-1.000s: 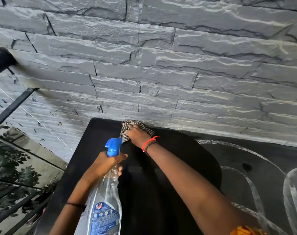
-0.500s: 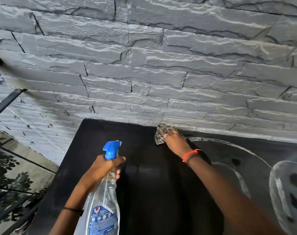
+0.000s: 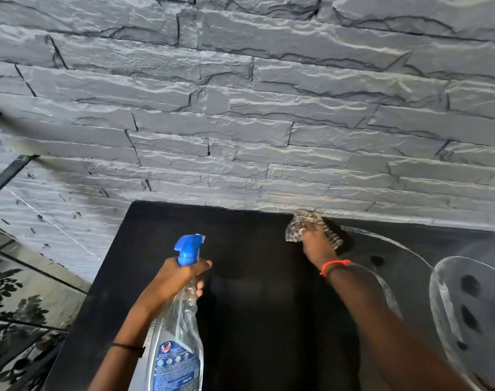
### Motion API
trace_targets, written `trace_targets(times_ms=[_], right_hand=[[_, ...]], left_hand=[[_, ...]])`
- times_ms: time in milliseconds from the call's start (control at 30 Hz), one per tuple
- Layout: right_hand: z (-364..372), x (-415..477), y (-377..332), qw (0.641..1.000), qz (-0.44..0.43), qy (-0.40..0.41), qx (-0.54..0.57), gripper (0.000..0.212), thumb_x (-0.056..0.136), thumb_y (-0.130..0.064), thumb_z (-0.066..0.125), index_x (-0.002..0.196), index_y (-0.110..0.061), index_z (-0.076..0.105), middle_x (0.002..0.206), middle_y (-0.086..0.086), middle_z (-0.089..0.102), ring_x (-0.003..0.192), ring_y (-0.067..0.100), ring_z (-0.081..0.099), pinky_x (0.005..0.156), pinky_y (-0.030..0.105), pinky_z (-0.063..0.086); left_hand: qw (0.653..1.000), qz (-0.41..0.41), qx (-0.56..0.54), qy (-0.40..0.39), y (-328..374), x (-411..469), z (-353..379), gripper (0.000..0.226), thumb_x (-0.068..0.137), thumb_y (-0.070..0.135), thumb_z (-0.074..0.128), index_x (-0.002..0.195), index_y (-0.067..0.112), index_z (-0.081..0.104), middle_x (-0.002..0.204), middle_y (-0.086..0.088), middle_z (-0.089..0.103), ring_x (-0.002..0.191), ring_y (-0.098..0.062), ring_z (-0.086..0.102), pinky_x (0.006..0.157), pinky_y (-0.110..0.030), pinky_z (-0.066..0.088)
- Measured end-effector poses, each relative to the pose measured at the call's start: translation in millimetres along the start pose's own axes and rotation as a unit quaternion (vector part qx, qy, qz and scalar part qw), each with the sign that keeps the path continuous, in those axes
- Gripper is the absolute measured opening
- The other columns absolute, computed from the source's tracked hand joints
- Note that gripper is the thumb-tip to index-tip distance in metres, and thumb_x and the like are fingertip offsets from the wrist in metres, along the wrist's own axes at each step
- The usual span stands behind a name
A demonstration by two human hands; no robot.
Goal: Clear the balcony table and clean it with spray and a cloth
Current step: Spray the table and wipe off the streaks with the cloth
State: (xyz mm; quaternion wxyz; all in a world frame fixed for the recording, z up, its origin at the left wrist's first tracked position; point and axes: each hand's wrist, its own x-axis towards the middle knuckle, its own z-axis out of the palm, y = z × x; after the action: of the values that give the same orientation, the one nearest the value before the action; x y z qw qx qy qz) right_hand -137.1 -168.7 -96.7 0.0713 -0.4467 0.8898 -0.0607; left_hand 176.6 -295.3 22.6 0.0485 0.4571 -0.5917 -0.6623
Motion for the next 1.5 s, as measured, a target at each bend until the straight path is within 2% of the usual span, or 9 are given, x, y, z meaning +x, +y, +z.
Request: trace_targets(times_ms=[167, 333, 500, 767, 967, 1133, 1267, 1400, 1500], right_hand=[[24.5, -67.8, -78.3, 0.991, -0.13, 0.001, 0.023, 0.062, 0.078, -0.001, 0.024, 0.132, -0.011, 0.053, 0.142, 0.014, 0.045, 0.132, 0.031, 0.041, 0.115, 0.03, 0.016], [38.4, -183.0, -82.6, 0.975, -0.218, -0.05, 0.007, 0.069, 0.048, -0.018, 0.078, 0.114, -0.033, 0.066, 0.125, -0.006, 0.062, 0.112, 0.012, 0.06, 0.098, 0.02, 0.042], [44.8, -241.7, -3.7, 0.979, -0.173, -0.104, -0.023, 0.074, 0.071, -0.017, 0.036, 0.14, -0.042, 0.029, 0.147, -0.012, 0.037, 0.127, 0.011, 0.044, 0.107, 0.023, 0.014], [15.9, -96.7, -30.5, 0.994, -0.086, -0.05, -0.036, 0.061, 0.078, -0.001, 0.036, 0.137, -0.016, 0.046, 0.154, 0.007, 0.024, 0.145, 0.024, 0.009, 0.119, 0.03, 0.002], [26.6, -121.8, -152.7, 0.982, -0.179, -0.059, -0.013, 0.051, 0.091, -0.007, 0.018, 0.132, -0.003, 0.048, 0.153, 0.016, 0.021, 0.142, 0.031, 0.016, 0.117, 0.037, 0.017], [56.5, -238.2, -144.3, 0.972, -0.234, 0.0, -0.02, 0.054, 0.081, -0.014, 0.026, 0.112, -0.032, 0.067, 0.138, -0.003, 0.049, 0.124, 0.014, 0.05, 0.097, 0.026, 0.044], [100.1, -322.6, -78.8, 0.963, -0.238, 0.017, -0.128, 0.046, 0.102, -0.028, 0.007, 0.144, -0.033, 0.025, 0.153, 0.001, 0.022, 0.145, 0.021, 0.008, 0.118, 0.037, 0.005], [107.8, -358.0, 7.7, 0.979, -0.176, -0.031, -0.093, 0.051, 0.099, -0.032, -0.001, 0.149, -0.033, 0.008, 0.153, -0.009, 0.022, 0.145, 0.018, 0.013, 0.113, 0.017, 0.011], [70.4, -340.6, 12.6, 0.995, -0.093, -0.024, -0.001, 0.069, 0.086, -0.014, 0.048, 0.146, -0.036, 0.022, 0.151, -0.005, 0.03, 0.127, 0.018, 0.039, 0.11, 0.018, 0.012]], left_hand=[[1.0, 0.013, 0.009, -0.013, 6.0, -3.5, 9.1, 0.024, 0.087, 0.02, 0.065, 0.071, 0.004, 0.056, 0.055, -0.011, 0.057, 0.048, -0.018, 0.055, 0.057, -0.03, 0.049], [1.0, 0.022, 0.007, -0.019, 6.0, -7.1, 11.4, 0.023, 0.086, 0.02, 0.065, 0.073, 0.004, 0.056, 0.056, -0.012, 0.057, 0.049, -0.02, 0.054, 0.056, -0.031, 0.048], [1.0, 0.01, -0.005, -0.025, -2.7, -19.5, 8.4, 0.022, 0.086, 0.019, 0.066, 0.073, 0.004, 0.055, 0.056, -0.012, 0.056, 0.05, -0.021, 0.054, 0.057, -0.032, 0.048], [0.999, -0.011, -0.033, -0.006, -28.2, -54.3, 0.1, 0.022, 0.085, 0.018, 0.068, 0.074, 0.005, 0.055, 0.056, -0.013, 0.054, 0.047, -0.022, 0.052, 0.056, -0.033, 0.047], [0.999, -0.018, -0.034, 0.012, -43.8, -72.6, -0.9, 0.024, 0.085, 0.017, 0.068, 0.07, 0.007, 0.052, 0.054, -0.012, 0.051, 0.045, -0.02, 0.05, 0.051, -0.029, 0.044], [1.0, -0.005, -0.021, 0.017, -45.4, -82.2, 0.5, 0.026, 0.086, 0.019, 0.067, 0.068, 0.008, 0.051, 0.053, -0.01, 0.051, 0.045, -0.019, 0.05, 0.049, -0.027, 0.044], [0.999, 0.0, -0.027, 0.018, -44.9, -85.4, 2.6, 0.026, 0.085, 0.019, 0.067, 0.068, 0.007, 0.052, 0.053, -0.011, 0.052, 0.045, -0.019, 0.051, 0.048, -0.027, 0.045], [0.999, 0.007, -0.029, 0.018, -43.8, -103.5, 10.9, 0.023, 0.086, 0.018, 0.067, 0.07, 0.007, 0.053, 0.054, -0.011, 0.053, 0.045, -0.019, 0.051, 0.048, -0.028, 0.046], [0.999, 0.015, -0.035, 0.024, -46.4, -120.6, 20.9, 0.022, 0.085, 0.018, 0.067, 0.071, 0.008, 0.053, 0.054, -0.011, 0.053, 0.045, -0.02, 0.051, 0.049, -0.028, 0.046]])
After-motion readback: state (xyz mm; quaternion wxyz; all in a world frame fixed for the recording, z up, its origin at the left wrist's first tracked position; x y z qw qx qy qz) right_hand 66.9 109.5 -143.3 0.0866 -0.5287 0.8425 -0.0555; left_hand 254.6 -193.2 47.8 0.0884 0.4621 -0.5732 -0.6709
